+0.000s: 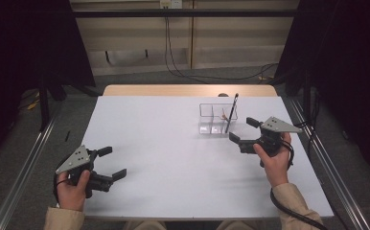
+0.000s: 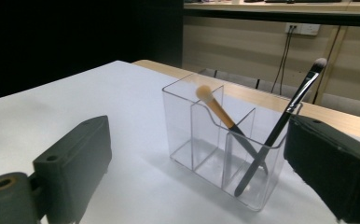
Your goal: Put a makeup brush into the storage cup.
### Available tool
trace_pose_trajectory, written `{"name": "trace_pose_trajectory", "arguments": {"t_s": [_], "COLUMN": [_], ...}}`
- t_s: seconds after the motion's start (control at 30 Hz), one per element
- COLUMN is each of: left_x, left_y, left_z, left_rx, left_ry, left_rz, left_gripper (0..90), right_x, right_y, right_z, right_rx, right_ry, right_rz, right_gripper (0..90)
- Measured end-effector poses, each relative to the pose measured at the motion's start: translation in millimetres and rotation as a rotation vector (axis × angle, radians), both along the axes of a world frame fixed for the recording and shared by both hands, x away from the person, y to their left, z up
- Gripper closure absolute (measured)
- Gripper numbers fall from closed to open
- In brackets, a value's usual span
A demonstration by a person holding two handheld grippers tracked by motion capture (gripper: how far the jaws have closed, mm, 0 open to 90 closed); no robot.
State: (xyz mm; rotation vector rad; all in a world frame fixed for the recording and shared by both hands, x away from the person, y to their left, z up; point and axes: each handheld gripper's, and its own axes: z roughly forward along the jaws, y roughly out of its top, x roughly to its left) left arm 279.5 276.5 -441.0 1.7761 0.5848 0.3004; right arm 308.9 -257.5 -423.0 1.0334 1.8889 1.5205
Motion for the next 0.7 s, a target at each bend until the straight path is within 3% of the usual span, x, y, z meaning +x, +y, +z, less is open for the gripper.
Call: {"name": "trace_pose_trajectory", "arguments": {"t_s": [0.33, 0.7], "left_x": [0.0, 0.0], "left_y": [-0.4, -0.7], "left_z": [-0.5, -1.1], "left_rx": [0.001, -0.005], "left_ry": [0.002, 0.009], "left_rz": [-0.002, 0.001], "left_gripper": [0.0, 0.0], "right_x": [-10.9, -24.4], "right_y": [-3.0, -16.5], "right_z": [0.3, -1.7], "right_rx": [-0.039, -0.045], "right_ry": [-0.011, -0.014], "right_rz": [0.038, 0.022], "right_gripper": [4.9, 5.0]}}
